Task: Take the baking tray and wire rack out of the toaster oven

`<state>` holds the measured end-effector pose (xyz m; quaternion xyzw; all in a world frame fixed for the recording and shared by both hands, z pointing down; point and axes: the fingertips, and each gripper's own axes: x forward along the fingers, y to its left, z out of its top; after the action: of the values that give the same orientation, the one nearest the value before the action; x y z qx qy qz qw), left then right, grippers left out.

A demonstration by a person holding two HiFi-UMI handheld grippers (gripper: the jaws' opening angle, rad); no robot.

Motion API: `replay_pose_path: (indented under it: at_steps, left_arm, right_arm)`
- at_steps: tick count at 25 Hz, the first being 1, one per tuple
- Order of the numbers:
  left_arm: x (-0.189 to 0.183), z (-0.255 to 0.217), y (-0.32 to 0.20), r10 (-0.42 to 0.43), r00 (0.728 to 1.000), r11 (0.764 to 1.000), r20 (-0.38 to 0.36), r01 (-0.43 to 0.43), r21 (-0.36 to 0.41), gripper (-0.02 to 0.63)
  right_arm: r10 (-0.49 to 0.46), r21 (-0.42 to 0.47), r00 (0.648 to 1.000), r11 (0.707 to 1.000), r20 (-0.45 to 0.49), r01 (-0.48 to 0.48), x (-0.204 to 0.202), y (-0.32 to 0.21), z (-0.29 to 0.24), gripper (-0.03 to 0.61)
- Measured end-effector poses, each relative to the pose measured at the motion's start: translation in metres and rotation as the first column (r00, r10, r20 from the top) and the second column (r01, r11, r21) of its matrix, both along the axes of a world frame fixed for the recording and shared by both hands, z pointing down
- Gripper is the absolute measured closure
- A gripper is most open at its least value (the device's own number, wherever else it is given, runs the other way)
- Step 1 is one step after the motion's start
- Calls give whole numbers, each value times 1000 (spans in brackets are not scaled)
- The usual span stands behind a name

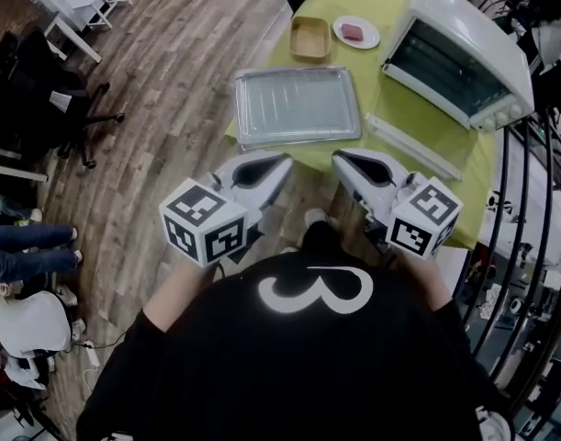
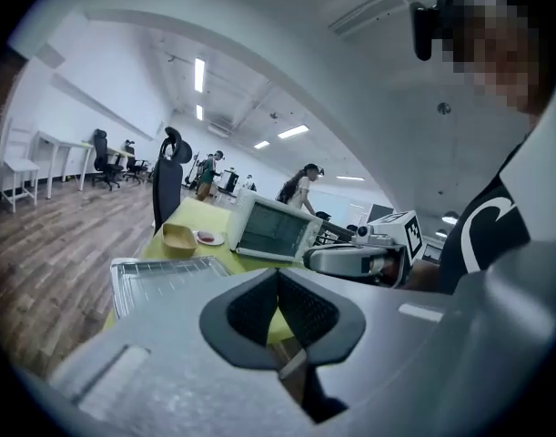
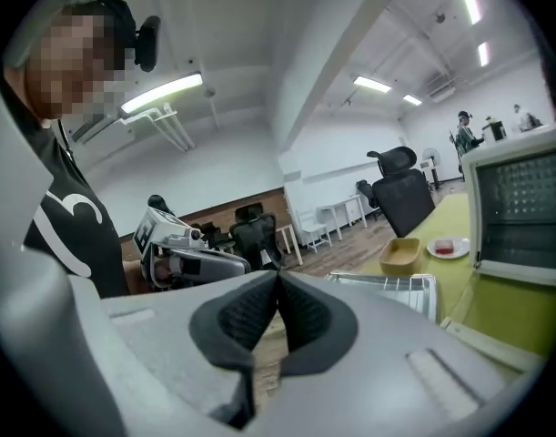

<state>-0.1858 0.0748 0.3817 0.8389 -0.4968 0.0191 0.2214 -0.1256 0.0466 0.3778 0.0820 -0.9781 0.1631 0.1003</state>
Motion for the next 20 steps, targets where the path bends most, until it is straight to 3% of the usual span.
replay_pose_path:
  at_steps: [7, 20]
  left_arm:
    - [8, -24, 20, 16, 999, 997, 39, -19, 75, 604]
    - [16, -28, 34, 55, 996, 995, 64, -61, 83, 603]
  right_arm:
    - [16, 38, 999, 999, 30, -17, 5, 23, -14, 577]
    - [36, 51, 999, 998, 37, -38, 7, 34, -21, 577]
